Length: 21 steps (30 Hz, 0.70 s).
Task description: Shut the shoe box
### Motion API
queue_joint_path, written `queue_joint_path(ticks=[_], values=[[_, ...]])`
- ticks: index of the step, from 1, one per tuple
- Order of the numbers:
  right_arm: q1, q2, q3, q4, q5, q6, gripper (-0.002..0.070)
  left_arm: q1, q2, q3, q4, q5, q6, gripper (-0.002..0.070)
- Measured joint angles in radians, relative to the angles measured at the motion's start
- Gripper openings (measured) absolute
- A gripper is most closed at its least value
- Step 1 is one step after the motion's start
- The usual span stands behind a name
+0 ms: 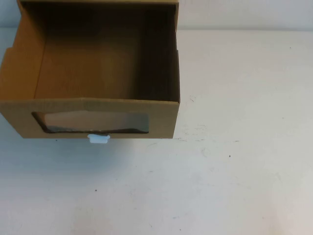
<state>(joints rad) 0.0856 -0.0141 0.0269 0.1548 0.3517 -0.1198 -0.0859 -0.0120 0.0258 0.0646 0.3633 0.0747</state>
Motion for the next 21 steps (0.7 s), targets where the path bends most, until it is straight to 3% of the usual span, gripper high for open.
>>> queue_joint_path(ticks=[21], values=[[0.000,0.000,0.000,0.000,0.000,0.000,-0.0011,0.000,0.000,0.000,0.008,0.000,0.000,-0.0005]])
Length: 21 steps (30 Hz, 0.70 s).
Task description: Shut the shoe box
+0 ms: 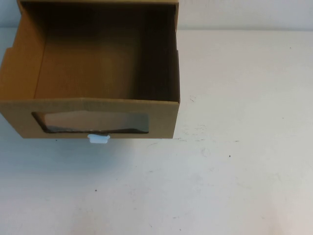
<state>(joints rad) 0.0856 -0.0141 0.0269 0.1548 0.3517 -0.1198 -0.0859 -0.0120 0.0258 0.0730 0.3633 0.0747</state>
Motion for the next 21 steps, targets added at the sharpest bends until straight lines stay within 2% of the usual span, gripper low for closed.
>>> queue_joint_path(ticks=[10,13,17,21], values=[[0.000,0.000,0.000,0.000,0.000,0.000,-0.0011,0.000,0.000,0.000,-0.057,-0.021,-0.005,-0.0005],[0.000,0.000,0.000,0.000,0.000,0.000,-0.0011,0.000,0.000,0.000,-0.159,-0.084,-0.028,-0.0005],[0.000,0.000,0.000,0.000,0.000,0.000,-0.0011,0.000,0.000,0.000,-0.362,-0.196,-0.108,-0.0005],[0.000,0.000,0.000,0.000,0.000,0.000,-0.0011,0.000,0.000,0.000,-0.474,-0.281,-0.138,-0.0005]])
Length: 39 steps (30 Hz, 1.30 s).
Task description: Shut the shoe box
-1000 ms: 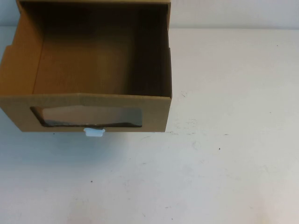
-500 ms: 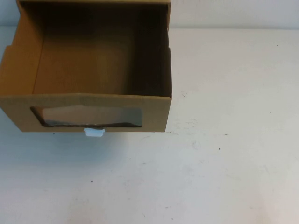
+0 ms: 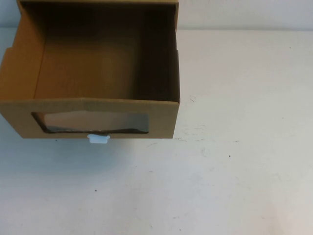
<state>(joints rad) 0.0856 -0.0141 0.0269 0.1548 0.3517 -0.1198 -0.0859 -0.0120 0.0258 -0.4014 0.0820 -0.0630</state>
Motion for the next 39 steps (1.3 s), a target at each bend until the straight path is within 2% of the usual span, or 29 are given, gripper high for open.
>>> queue_joint_path(ticks=[3,7,10,18,27,34,39], values=[[0.000,0.000,0.000,0.000,0.000,0.000,-0.0011,0.000,0.000,0.000,-0.025,-0.026,-0.006,-0.0005],[0.000,0.000,0.000,0.000,0.000,0.000,-0.0011,0.000,0.040,-0.109,-0.021,0.123,0.002,-0.0005],[0.000,0.000,0.000,0.000,0.000,0.000,-0.0011,0.000,0.161,-0.261,0.003,0.236,0.027,-0.0005],[0.000,0.000,0.000,0.000,0.000,0.000,-0.0011,0.000,0.678,-0.806,0.030,0.554,0.248,-0.0005],[0.000,0.000,0.000,0.000,0.000,0.000,-0.0011,0.000,1.238,-1.478,0.033,0.795,0.371,-0.0005],[0.000,0.000,0.000,0.000,0.000,0.000,-0.0011,0.000,1.563,-1.861,-0.039,0.869,0.458,-0.0005],[0.000,0.000,0.000,0.000,0.000,0.000,-0.0011,-0.005,1.730,-2.002,-0.043,0.892,0.483,-0.0005]])
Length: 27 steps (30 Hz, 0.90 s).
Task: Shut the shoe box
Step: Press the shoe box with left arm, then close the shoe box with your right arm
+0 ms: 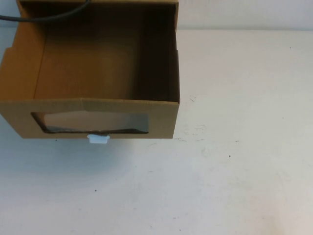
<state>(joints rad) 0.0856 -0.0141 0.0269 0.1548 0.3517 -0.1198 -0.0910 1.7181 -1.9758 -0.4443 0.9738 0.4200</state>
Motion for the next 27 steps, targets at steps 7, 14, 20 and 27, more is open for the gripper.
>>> queue_joint_path(ticks=[7,14,20,27], values=[[0.000,0.000,0.000,0.000,0.000,0.000,-0.0011,-0.050,0.126,-0.032,0.000,-0.018,0.024,-0.0005],[0.000,0.000,0.000,0.000,0.000,0.000,-0.0011,-0.060,0.150,-0.035,-0.001,-0.036,0.028,-0.0005],[0.000,0.000,0.000,0.105,-0.109,0.000,-0.0011,-0.060,0.150,-0.035,-0.001,-0.037,0.028,-0.0005],[0.000,0.000,0.000,0.447,-0.352,0.000,-0.0011,-0.060,0.150,-0.035,-0.001,-0.037,0.028,-0.0005]])
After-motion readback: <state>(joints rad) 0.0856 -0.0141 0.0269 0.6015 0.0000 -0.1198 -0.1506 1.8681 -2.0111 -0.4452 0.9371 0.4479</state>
